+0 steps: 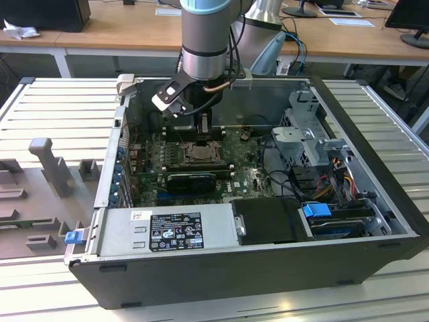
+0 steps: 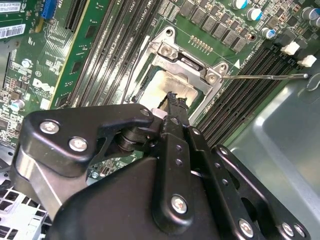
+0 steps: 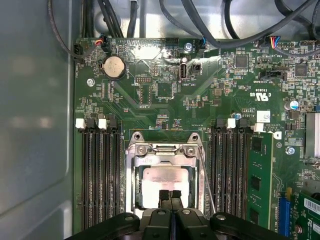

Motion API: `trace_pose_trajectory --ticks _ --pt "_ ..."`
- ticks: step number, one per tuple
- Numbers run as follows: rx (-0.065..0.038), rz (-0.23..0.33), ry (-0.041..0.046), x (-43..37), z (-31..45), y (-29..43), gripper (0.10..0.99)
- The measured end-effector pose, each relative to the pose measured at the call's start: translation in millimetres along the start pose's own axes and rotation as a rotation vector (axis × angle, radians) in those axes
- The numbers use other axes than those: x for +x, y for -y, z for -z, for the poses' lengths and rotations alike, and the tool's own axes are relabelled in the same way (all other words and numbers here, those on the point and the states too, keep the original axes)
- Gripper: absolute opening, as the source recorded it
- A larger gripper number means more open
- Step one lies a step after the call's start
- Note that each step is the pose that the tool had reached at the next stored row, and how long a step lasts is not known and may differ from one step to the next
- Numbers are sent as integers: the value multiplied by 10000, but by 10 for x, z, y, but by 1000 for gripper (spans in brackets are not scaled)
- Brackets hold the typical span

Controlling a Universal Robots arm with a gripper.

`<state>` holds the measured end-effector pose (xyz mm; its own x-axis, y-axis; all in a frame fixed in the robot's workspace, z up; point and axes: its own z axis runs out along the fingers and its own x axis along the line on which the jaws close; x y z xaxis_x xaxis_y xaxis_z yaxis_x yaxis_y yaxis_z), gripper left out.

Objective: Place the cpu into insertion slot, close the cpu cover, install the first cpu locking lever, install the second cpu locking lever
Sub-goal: 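Install the first cpu locking lever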

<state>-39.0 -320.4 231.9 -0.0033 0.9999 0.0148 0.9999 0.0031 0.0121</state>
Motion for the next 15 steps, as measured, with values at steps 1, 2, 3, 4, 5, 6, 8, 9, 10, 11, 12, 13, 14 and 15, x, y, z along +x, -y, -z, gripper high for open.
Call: trace_pose_trajectory --ticks 1,2,3,4,5,6,8,9,10,11,12,13,14,15 --pt "1 0 2 0 1 0 106" --pt "1 0 1 0 2 0 106" --pt "1 1 1 0 2 0 106" --pt "1 0 1 0 2 0 106" --pt "1 1 2 0 3 0 106" --pt "3 0 4 0 9 0 106" --pt "1 0 2 0 37 0 106" --pt "1 0 1 0 41 0 106" --pt "1 0 2 1 51 0 106" --pt "1 0 2 1 60 0 106" --pt "1 0 2 1 66 0 106" --pt "1 0 2 1 76 0 106" --pt "1 0 2 1 85 -1 106" --pt "1 0 2 1 102 -1 106"
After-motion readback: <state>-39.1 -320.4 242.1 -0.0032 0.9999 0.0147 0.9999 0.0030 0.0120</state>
